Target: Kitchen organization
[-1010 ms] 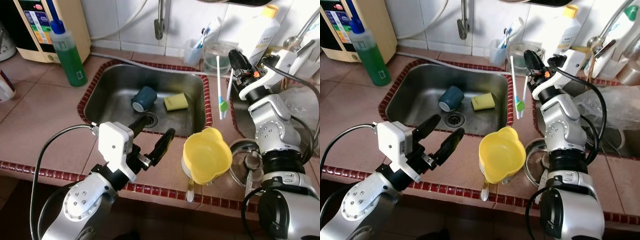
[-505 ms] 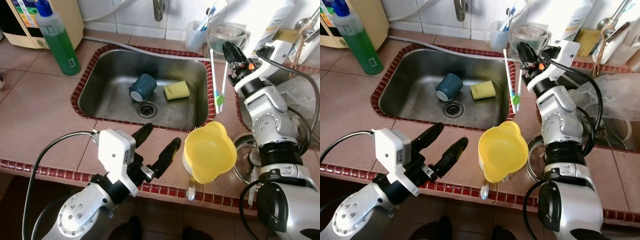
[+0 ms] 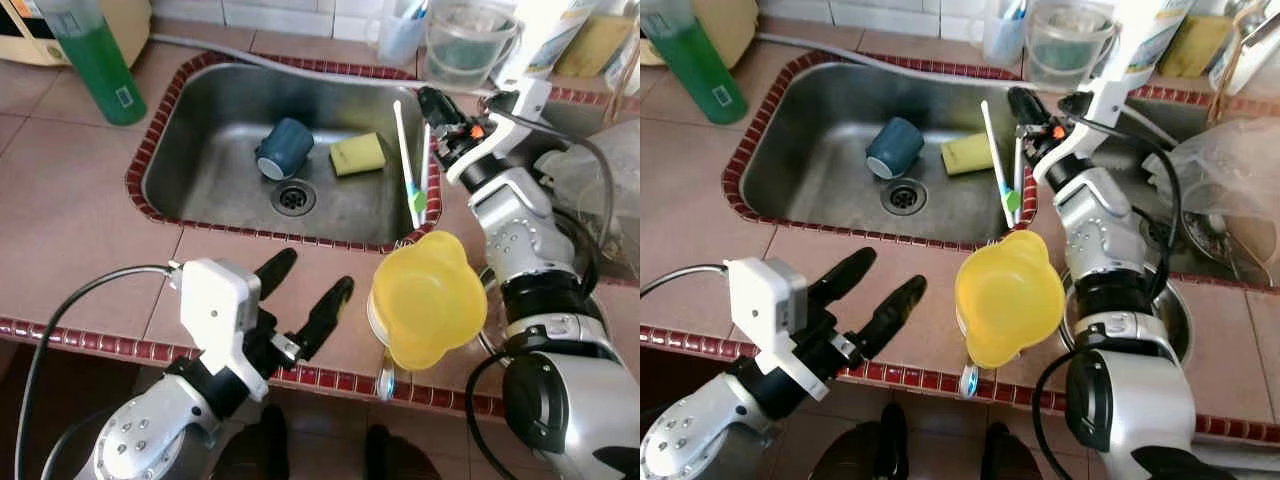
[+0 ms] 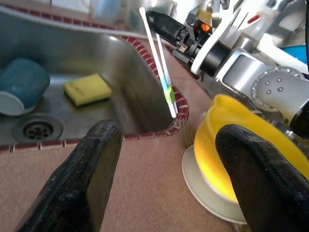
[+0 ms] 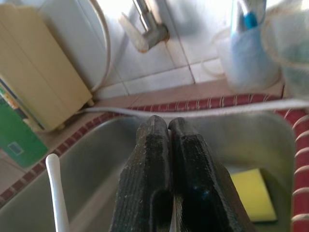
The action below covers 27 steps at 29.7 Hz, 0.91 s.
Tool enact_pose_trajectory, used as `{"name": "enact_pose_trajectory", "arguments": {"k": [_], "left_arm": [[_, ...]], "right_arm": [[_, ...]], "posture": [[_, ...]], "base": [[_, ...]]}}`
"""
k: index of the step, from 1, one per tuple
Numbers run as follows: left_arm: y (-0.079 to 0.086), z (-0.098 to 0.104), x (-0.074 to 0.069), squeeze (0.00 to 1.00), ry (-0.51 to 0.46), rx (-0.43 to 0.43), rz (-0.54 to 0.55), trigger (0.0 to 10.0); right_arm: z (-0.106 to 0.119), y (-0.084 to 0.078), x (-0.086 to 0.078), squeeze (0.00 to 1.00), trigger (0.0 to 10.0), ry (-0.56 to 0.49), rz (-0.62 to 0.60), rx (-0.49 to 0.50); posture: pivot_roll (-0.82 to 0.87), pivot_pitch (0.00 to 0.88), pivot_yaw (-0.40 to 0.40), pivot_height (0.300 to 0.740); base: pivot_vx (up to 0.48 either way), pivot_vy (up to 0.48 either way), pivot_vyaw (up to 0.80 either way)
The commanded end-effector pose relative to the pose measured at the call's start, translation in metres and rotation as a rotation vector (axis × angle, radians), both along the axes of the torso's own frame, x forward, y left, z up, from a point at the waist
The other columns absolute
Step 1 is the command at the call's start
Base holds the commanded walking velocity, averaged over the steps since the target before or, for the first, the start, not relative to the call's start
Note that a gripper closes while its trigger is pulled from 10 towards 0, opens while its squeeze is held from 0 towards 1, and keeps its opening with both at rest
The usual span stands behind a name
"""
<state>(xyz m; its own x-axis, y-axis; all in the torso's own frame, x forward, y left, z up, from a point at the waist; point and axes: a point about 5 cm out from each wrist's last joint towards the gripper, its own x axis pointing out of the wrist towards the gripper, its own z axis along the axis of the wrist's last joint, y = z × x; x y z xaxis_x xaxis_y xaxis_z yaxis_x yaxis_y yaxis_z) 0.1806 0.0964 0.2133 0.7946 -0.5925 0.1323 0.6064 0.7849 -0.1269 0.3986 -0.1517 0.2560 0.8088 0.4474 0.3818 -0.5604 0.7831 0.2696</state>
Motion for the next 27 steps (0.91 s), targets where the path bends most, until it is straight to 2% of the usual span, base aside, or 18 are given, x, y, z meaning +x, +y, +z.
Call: {"name": "enact_pose_trajectory", "arguments": {"k": [1, 8, 15, 19, 23, 27], "left_arm": [[-0.001, 0.003, -0.007, 0.00, -0.001, -0.004, -0.006, 10.0], [-0.002, 0.004, -0.008, 0.00, 0.008, -0.007, -0.004, 10.0], [-0.003, 0.004, -0.007, 0.00, 0.008, -0.005, -0.007, 10.0], [-0.003, 0.006, -0.006, 0.00, 0.023, -0.042, -0.005, 10.0], [-0.011, 0.010, -0.017, 0.00, 0.006, -0.046, -0.064, 10.0], [-0.012, 0.011, -0.018, 0.00, 0.009, -0.045, -0.072, 10.0]], "right_arm": [[0.002, 0.005, 0.001, 0.00, 10.0, -0.003, 0.030, -0.018], [0.002, 0.011, 0.002, 0.00, 10.0, 0.018, 0.073, 0.000], [0.000, 0.011, 0.003, 0.00, 10.0, 0.024, 0.085, -0.022], [-0.002, 0.011, 0.004, 0.00, 10.0, 0.039, 0.080, -0.018], [-0.005, 0.010, 0.003, 0.00, 10.0, 0.040, 0.080, -0.025], [-0.006, 0.009, 0.003, 0.00, 10.0, 0.047, 0.081, -0.023]], "posture": [[0.02, 0.384, -0.014, 0.740], [0.02, 0.388, -0.017, 0.740], [0.01, 0.386, -0.021, 0.740], [0.01, 0.384, -0.021, 0.740], [0.01, 0.385, -0.020, 0.740], [0.02, 0.384, -0.019, 0.740]], "base": [[0.000, 0.000, 0.00], [0.000, 0.000, 0.00], [0.000, 0.000, 0.00], [0.000, 0.000, 0.00], [0.000, 0.000, 0.00], [0.000, 0.000, 0.00]]}}
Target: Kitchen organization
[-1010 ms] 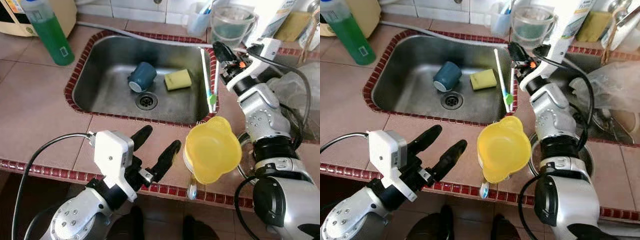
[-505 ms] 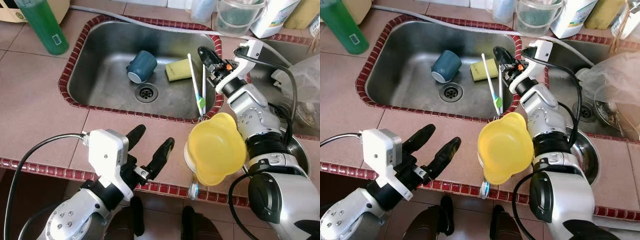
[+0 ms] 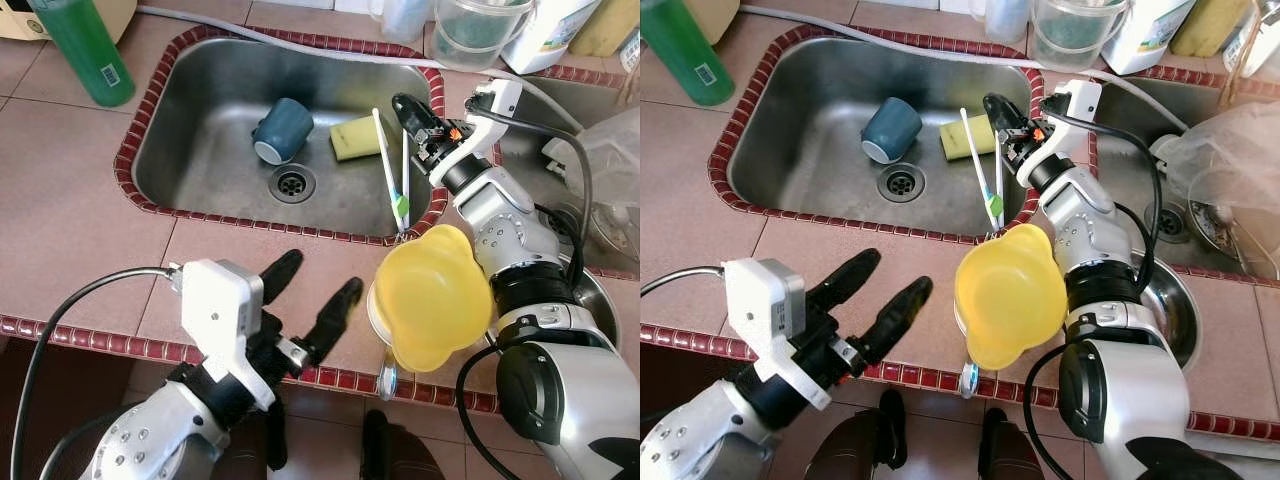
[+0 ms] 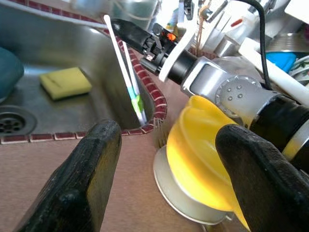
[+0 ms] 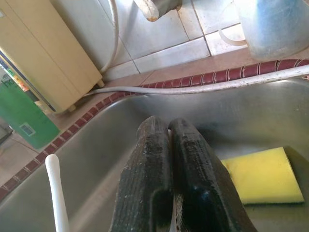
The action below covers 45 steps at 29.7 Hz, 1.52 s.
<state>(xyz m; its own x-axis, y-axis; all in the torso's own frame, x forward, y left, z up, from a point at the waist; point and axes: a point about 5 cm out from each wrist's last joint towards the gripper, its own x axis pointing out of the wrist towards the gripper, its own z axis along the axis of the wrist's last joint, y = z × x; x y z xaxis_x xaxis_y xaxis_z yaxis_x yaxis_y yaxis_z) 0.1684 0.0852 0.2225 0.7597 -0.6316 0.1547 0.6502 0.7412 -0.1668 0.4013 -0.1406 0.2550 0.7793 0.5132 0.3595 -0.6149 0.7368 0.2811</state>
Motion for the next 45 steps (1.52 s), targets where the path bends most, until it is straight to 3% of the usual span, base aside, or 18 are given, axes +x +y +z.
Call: {"name": "enact_pose_trajectory", "arguments": {"k": [1, 3, 4, 5, 22, 40, 45], "left_arm": [[0.000, 0.000, -0.004, 0.00, 0.007, 0.000, -0.009, 10.0], [0.000, -0.001, -0.003, 0.00, 0.013, -0.002, -0.006, 10.0], [0.001, -0.001, -0.003, 0.00, 0.014, -0.002, -0.006, 10.0], [0.001, -0.001, -0.003, 0.00, 0.015, 0.000, -0.005, 10.0], [0.003, 0.000, 0.002, 0.00, 0.004, 0.010, -0.003, 10.0], [0.001, -0.003, 0.023, 0.00, -0.046, 0.019, 0.009, 10.0], [0.000, -0.009, 0.031, 0.00, -0.051, 0.020, 0.025, 10.0]], "right_arm": [[-0.005, -0.002, 0.000, 0.00, 10.0, 0.025, 0.002, -0.017], [-0.006, -0.001, 0.001, 0.00, 10.0, 0.034, 0.008, -0.009], [-0.006, -0.001, 0.001, 0.64, 10.0, 0.040, 0.013, -0.001], [-0.006, -0.001, 0.001, 1.00, 10.0, 0.045, 0.015, 0.006], [0.009, 0.000, 0.001, 1.00, 10.0, -0.024, 0.032, 0.042], [0.074, 0.003, -0.009, 1.00, 10.0, -0.257, 0.084, 0.104], [0.078, 0.009, -0.016, 1.00, 10.0, -0.307, 0.097, 0.071]], "posture": [[0.01, 0.383, -0.018, 0.740], [0.01, 0.383, -0.018, 0.740], [0.01, 0.383, -0.018, 0.740], [0.01, 0.384, -0.019, 0.740], [0.03, 0.357, -0.018, 0.740], [0.00, 0.265, -0.020, 0.740], [0.00, 0.234, -0.026, 0.740]], "base": [[0.000, 0.000, 0.00], [0.000, 0.000, 0.00], [0.000, 0.000, 0.00], [0.000, 0.000, 0.00], [0.000, 0.000, 0.00], [0.000, 0.000, 0.00], [0.000, 0.000, 0.00]]}}
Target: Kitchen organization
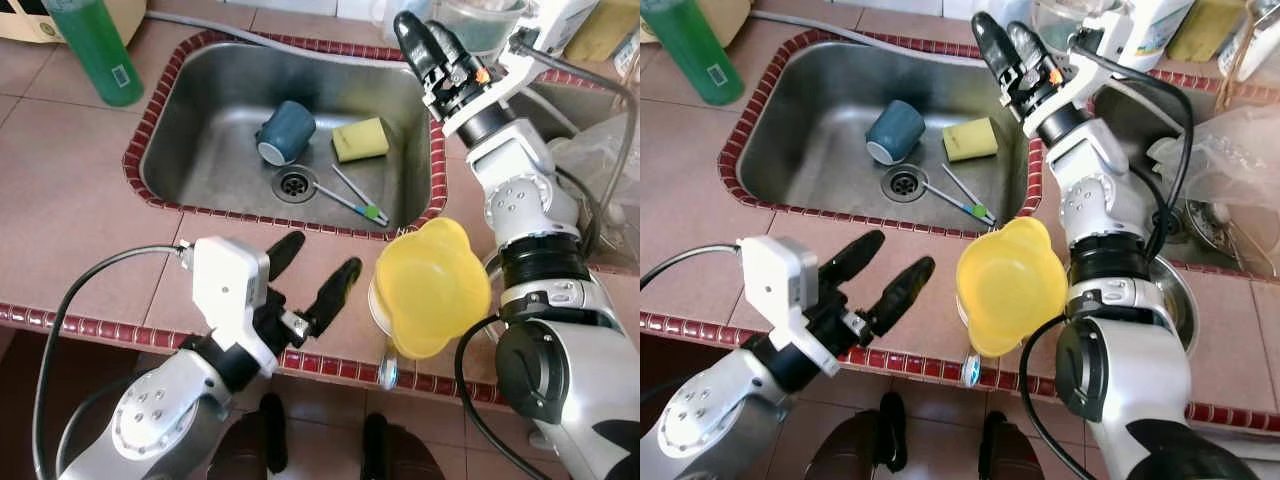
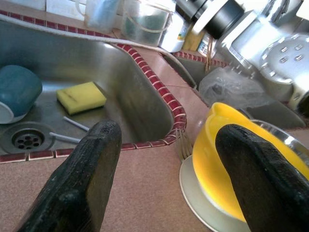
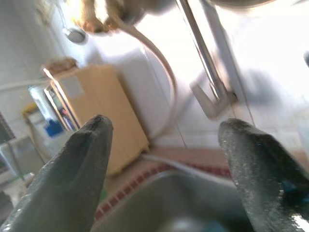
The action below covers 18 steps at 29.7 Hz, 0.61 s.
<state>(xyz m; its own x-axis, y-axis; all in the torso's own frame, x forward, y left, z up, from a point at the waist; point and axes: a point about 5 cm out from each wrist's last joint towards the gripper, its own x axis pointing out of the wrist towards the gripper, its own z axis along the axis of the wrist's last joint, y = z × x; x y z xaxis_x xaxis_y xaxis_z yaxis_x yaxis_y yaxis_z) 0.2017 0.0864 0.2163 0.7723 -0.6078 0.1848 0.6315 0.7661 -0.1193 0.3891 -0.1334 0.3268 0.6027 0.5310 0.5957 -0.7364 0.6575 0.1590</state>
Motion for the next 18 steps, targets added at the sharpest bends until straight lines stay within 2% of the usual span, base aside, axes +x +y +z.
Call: {"name": "enact_pose_trajectory", "arguments": {"k": [1, 8, 11, 12, 14, 15, 16, 17, 18], "left_arm": [[-0.002, -0.005, 0.001, 0.00, 0.001, 0.005, -0.006, 10.0], [0.003, -0.010, 0.015, 0.00, -0.007, -0.004, 0.058, 10.0], [0.007, -0.014, 0.026, 0.00, -0.013, -0.013, 0.109, 10.0], [0.009, -0.014, 0.032, 0.00, -0.021, -0.015, 0.135, 10.0], [0.010, -0.014, 0.036, 0.00, -0.029, -0.013, 0.152, 10.0], [0.013, -0.016, 0.043, 0.00, -0.036, -0.006, 0.184, 10.0], [0.015, -0.017, 0.048, 0.00, -0.040, 0.001, 0.215, 10.0], [0.015, -0.017, 0.048, 0.00, -0.040, 0.001, 0.215, 10.0], [0.017, -0.017, 0.051, 0.00, -0.042, -0.006, 0.230, 10.0]], "right_arm": [[0.005, 0.004, -0.006, 1.00, 10.0, -0.045, 0.011, -0.026], [0.000, 0.009, -0.014, 1.00, 10.0, -0.068, -0.052, -0.087], [-0.004, 0.011, -0.016, 1.00, 10.0, -0.070, -0.124, -0.120], [-0.007, 0.011, -0.017, 1.00, 10.0, -0.065, -0.182, -0.149], [-0.010, 0.012, -0.019, 1.00, 10.0, -0.068, -0.191, -0.156], [-0.016, 0.013, -0.022, 1.00, 10.0, -0.068, -0.218, -0.172], [-0.021, 0.013, -0.023, 0.96, 10.0, -0.059, -0.257, -0.191], [-0.021, 0.013, -0.023, 0.96, 10.0, -0.059, -0.257, -0.191], [-0.027, 0.012, -0.024, 0.89, 10.0, -0.045, -0.284, -0.207]], "posture": [[0.00, 0.227, -0.028, 0.740], [-0.01, 0.185, -0.036, 0.740], [-0.01, 0.159, -0.040, 0.740], [-0.01, 0.146, -0.041, 0.740], [-0.01, 0.137, -0.040, 0.740], [-0.01, 0.129, -0.040, 0.740], [-0.01, 0.123, -0.040, 0.740], [-0.01, 0.123, -0.040, 0.740], [-0.01, 0.118, -0.040, 0.740]], "base": [[0.000, 0.000, 0.00], [0.000, 0.000, 0.00], [0.000, 0.000, 0.00], [0.000, 0.000, 0.00], [0.000, 0.000, 0.00], [0.000, 0.000, 0.00], [0.000, 0.000, 0.00], [0.000, 0.000, 0.00], [0.000, 0.000, 0.00]]}}
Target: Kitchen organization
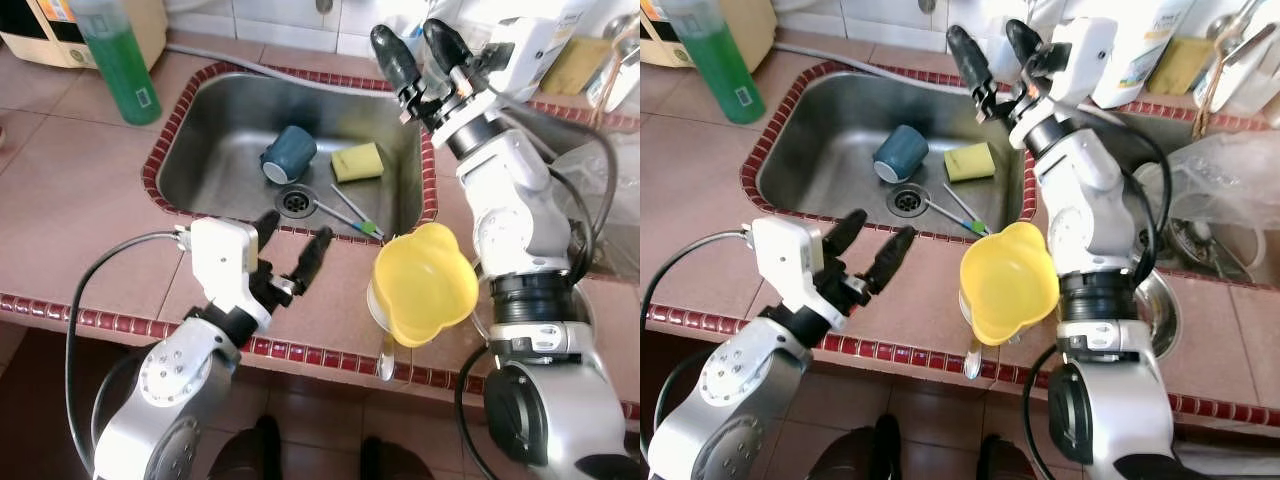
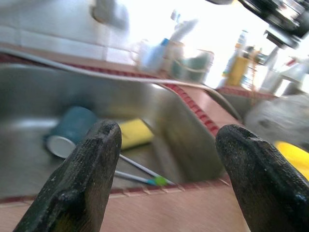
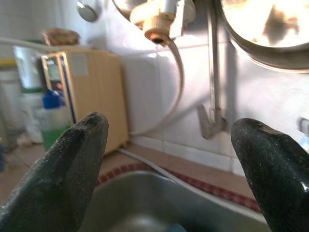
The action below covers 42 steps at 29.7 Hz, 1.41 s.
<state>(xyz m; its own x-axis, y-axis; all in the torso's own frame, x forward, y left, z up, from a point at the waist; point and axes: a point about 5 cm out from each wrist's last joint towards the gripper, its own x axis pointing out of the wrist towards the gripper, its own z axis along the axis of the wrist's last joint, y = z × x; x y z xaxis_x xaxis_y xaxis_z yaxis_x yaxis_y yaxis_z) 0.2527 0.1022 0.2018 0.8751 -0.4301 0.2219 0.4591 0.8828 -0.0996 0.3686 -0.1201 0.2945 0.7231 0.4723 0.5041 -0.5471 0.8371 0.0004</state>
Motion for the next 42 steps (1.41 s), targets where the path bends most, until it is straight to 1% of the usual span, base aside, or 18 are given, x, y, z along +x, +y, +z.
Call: {"name": "enact_pose_trajectory", "arguments": {"k": [1, 4, 8, 10, 12, 14, 15, 18, 19, 20, 24, 27, 29, 30, 39, 40, 41, 42], "left_arm": [[0.003, -0.003, 0.003, 0.00, 0.001, 0.005, 0.032, 10.0], [0.007, -0.005, 0.009, 0.00, -0.007, 0.016, 0.068, 10.0], [0.019, -0.005, 0.020, 0.00, -0.028, 0.023, 0.155, 10.0], [0.022, -0.005, 0.023, 0.00, -0.033, 0.022, 0.170, 10.0], [0.026, -0.005, 0.030, 0.00, -0.045, 0.022, 0.192, 10.0], [0.028, -0.007, 0.034, 0.00, -0.053, 0.040, 0.206, 10.0], [0.029, -0.007, 0.037, 0.00, -0.053, 0.048, 0.222, 10.0], [0.032, -0.009, 0.041, 0.00, -0.051, 0.070, 0.248, 10.0], [0.034, -0.011, 0.045, 0.00, -0.051, 0.089, 0.268, 10.0], [0.034, -0.011, 0.045, 0.00, -0.051, 0.089, 0.268, 10.0], [0.035, -0.016, 0.046, 0.00, -0.052, 0.086, 0.271, 10.0], [0.035, -0.023, 0.047, 0.00, -0.047, 0.113, 0.278, 10.0], [0.035, -0.026, 0.048, 0.00, -0.047, 0.100, 0.286, 10.0], [0.035, -0.028, 0.048, 0.00, -0.046, 0.100, 0.291, 10.0], [0.036, -0.033, 0.047, 0.00, -0.044, 0.098, 0.298, 10.0], [0.036, -0.035, 0.046, 0.00, -0.042, 0.098, 0.297, 10.0], [0.035, -0.039, 0.041, 0.00, -0.042, 0.107, 0.289, 10.0], [0.035, -0.039, 0.041, 0.00, -0.042, 0.107, 0.289, 10.0]], "right_arm": [[0.001, -0.002, -0.004, 0.00, 10.0, -0.026, -0.054, -0.030], [-0.011, -0.002, -0.006, 0.00, 10.0, -0.008, -0.096, -0.056], [-0.031, -0.007, -0.011, 0.00, 10.0, 0.041, -0.182, -0.070], [-0.034, -0.007, -0.013, 0.00, 10.0, 0.040, -0.203, -0.075], [-0.041, -0.010, -0.019, 0.00, 10.0, 0.028, -0.262, -0.081], [-0.045, -0.013, -0.023, 0.00, 10.0, 0.005, -0.306, -0.091], [-0.046, -0.016, -0.025, 0.00, 10.0, -0.003, -0.338, -0.078], [-0.049, -0.020, -0.028, 0.00, 10.0, -0.003, -0.380, -0.070], [-0.055, -0.024, -0.033, 0.00, 10.0, 0.000, -0.425, -0.063], [-0.055, -0.024, -0.033, 0.00, 10.0, 0.000, -0.425, -0.063], [-0.070, -0.027, -0.045, 0.00, 10.0, 0.016, -0.528, -0.063], [-0.081, -0.025, -0.051, 0.00, 10.0, 0.027, -0.552, -0.072], [-0.094, -0.022, -0.056, 0.00, 10.0, 0.058, -0.607, -0.104], [-0.099, -0.020, -0.059, 0.00, 10.0, 0.070, -0.611, -0.104], [-0.105, -0.015, -0.064, 0.00, 10.0, 0.088, -0.614, -0.095], [-0.108, -0.013, -0.066, 0.00, 10.0, 0.098, -0.610, -0.089], [-0.116, -0.007, -0.072, 0.00, 10.0, 0.108, -0.607, -0.098], [-0.116, -0.007, -0.072, 0.00, 10.0, 0.108, -0.607, -0.098]], "posture": [[-0.01, 0.112, -0.041, 0.740], [-0.01, 0.101, -0.039, 0.740], [-0.01, 0.072, -0.032, 0.740], [-0.01, 0.067, -0.029, 0.740], [-0.02, 0.051, -0.025, 0.740], [-0.02, 0.043, -0.021, 0.740], [-0.03, 0.032, -0.017, 0.740], [-0.03, 0.018, -0.011, 0.740], [-0.03, 0.012, -0.006, 0.740], [-0.03, 0.012, -0.006, 0.740], [-0.04, 0.003, -0.004, 0.740], [-0.04, 0.000, -0.001, 0.740], [-0.04, 0.000, 0.001, 0.740], [-0.05, 0.000, 0.002, 0.740], [-0.05, 0.001, 0.007, 0.740], [-0.05, 0.003, 0.007, 0.740], [-0.05, 0.008, 0.014, 0.740], [-0.05, 0.008, 0.014, 0.740]], "base": [[0.000, 0.000, 0.00], [0.000, 0.000, 0.00], [0.000, 0.000, 0.00], [0.000, 0.000, 0.00], [0.000, 0.000, 0.00], [0.000, 0.000, 0.00], [0.000, 0.000, 0.00], [0.000, 0.000, 0.00], [0.000, 0.000, 0.00], [0.000, 0.000, 0.00], [0.000, 0.000, 0.00], [0.000, 0.000, 0.00], [0.000, 0.000, 0.00], [0.000, 0.000, 0.00], [0.000, 0.000, 0.00], [0.000, 0.000, 0.00], [0.000, 0.000, 0.00], [0.000, 0.000, 0.00]]}}
